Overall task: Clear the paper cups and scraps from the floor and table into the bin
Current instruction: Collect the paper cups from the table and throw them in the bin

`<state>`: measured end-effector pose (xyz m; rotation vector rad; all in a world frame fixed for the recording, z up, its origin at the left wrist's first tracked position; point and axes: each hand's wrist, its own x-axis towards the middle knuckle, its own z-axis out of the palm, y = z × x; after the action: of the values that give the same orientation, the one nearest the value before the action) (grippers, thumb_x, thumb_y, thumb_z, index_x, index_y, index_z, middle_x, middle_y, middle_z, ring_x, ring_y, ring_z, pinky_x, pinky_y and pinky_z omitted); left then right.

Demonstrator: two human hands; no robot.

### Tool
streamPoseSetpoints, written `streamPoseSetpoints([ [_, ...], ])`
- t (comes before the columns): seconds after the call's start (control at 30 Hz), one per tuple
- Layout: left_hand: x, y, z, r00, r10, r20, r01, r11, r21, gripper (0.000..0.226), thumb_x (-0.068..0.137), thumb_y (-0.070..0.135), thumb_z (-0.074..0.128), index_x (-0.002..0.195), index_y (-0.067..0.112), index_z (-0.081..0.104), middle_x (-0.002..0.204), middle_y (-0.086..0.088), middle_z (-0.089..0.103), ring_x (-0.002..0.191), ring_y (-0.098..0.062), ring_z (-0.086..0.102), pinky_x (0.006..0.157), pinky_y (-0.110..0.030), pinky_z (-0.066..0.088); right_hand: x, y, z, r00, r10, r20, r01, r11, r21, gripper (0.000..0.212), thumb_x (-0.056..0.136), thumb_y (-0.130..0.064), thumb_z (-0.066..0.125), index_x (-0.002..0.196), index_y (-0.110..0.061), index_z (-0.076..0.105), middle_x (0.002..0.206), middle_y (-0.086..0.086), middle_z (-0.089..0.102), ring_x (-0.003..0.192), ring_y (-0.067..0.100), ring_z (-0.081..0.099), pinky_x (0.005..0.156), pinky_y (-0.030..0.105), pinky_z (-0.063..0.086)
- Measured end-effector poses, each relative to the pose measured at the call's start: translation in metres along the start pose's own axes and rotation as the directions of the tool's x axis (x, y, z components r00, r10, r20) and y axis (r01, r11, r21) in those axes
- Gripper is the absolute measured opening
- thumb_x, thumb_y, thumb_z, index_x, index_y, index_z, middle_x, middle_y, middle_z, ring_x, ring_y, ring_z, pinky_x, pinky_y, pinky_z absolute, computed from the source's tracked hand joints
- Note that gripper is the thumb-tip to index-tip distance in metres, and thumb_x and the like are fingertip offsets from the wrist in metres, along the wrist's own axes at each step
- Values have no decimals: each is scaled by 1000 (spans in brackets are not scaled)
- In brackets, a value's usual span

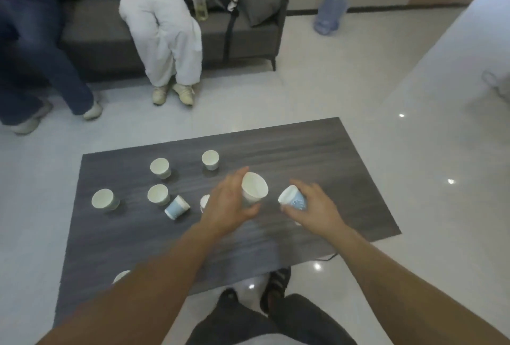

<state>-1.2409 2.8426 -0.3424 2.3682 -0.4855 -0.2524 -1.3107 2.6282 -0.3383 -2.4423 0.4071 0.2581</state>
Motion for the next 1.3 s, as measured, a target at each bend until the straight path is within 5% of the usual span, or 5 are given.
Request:
streamPoseSetpoints([
  [0.17,1,69,23,969,220,115,-220,975,-12,87,72,36,75,145,24,30,136,1,49,123,-19,46,100,-29,37,-70,40,-27,975,181,-125,-154,968,198,89,69,-54,75,144,-27,34,130,-7,48,116,14,52,93,28,43],
  [0.43,-32,205,115,805,482,346,-481,871,-94,86,73,45,70,145,34,24,133,4,42,117,-16,48,93,-37,46,-198,157,-69,836,458,-304,-306,847,434,56,50,-45,70,95,-46,37,104,-18,43,78,-4,55,53,9,41],
  [0.67,-113,345,239,633,609,478,-641,759,-118,85,73,36,73,143,31,27,134,4,42,120,-16,47,90,-27,40,-346,284,-113,671,590,-449,-364,789,495,79,63,-44,80,133,-39,44,106,-15,47,87,-3,54,66,6,39],
  [1.1,-251,551,439,276,726,630,-789,546,-283,84,70,33,78,140,28,32,136,2,45,115,-20,51,92,-31,45,-566,461,-158,238,835,-495,-480,544,688,77,74,-38,74,140,-28,36,126,-11,42,108,13,52,84,23,42],
  [1.3,-263,626,546,156,701,696,-794,509,-334,90,74,34,74,146,31,21,137,3,37,113,-20,51,90,-32,48,-604,542,-183,180,832,-524,-557,526,643,66,79,-38,69,139,-33,41,136,-10,39,117,14,48,91,26,40],
])
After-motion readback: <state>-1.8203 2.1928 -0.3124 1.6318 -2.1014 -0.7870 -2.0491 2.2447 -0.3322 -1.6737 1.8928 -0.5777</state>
